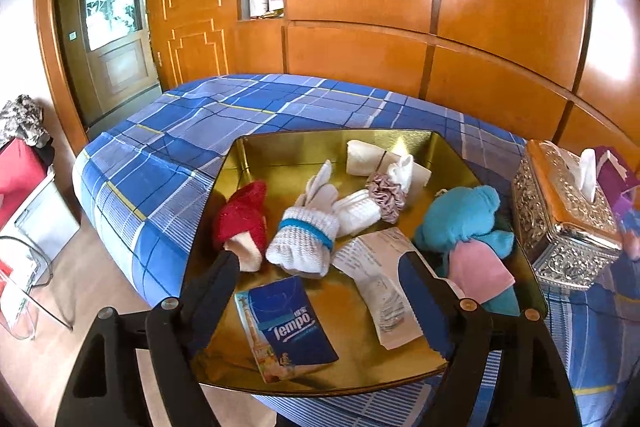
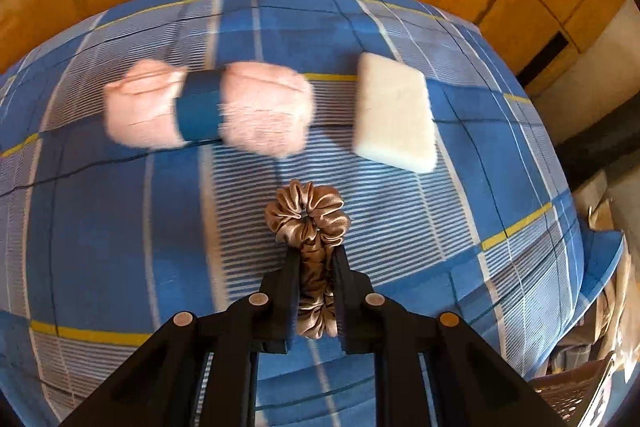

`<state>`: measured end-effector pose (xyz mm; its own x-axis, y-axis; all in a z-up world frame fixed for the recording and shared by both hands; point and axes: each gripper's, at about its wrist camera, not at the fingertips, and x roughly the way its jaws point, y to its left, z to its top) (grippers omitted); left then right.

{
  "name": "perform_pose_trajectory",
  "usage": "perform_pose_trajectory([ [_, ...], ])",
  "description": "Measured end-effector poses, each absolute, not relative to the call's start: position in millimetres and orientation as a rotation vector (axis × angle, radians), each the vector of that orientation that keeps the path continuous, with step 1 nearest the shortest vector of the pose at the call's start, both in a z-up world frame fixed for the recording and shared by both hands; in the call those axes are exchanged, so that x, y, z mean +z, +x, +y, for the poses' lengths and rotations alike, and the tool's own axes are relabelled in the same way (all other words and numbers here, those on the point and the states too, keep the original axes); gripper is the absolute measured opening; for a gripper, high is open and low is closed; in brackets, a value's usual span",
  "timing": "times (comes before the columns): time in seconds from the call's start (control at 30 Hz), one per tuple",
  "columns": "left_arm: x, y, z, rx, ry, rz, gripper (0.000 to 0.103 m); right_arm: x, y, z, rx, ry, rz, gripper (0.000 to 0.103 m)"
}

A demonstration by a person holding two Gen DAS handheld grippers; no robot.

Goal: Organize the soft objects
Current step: 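Lower the Tempo pack into the gold tray and open the left gripper, then carry the brown scrunchie to the gold tray and open the right gripper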

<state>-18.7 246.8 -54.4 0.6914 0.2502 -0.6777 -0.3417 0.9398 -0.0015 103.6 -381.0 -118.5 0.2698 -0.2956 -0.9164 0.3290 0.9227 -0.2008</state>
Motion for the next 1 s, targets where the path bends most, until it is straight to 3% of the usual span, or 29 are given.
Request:
perform_pose_trajectory([
  [0.23, -50, -19, 241, 0.314, -0.104, 0.725, 0.082, -96, 115, -348, -0.268, 0.131, 1.167, 0.013],
  [0.53, -49, -18, 234, 0.277, -0.104, 0.741, 0.082, -22, 202, -283, -0.134, 0.08, 1.123, 0.013],
  [0.8, -47, -22, 233, 0.265, -0.101, 0.742, 0.083, 40, 282, -163, -0.001, -0.042, 1.053, 0.013],
  [1.0, -45, -26, 238, 0.281, -0.104, 0.741, 0.083, 67, 290, -49, 0.232, -0.122, 0.972, 0.013],
])
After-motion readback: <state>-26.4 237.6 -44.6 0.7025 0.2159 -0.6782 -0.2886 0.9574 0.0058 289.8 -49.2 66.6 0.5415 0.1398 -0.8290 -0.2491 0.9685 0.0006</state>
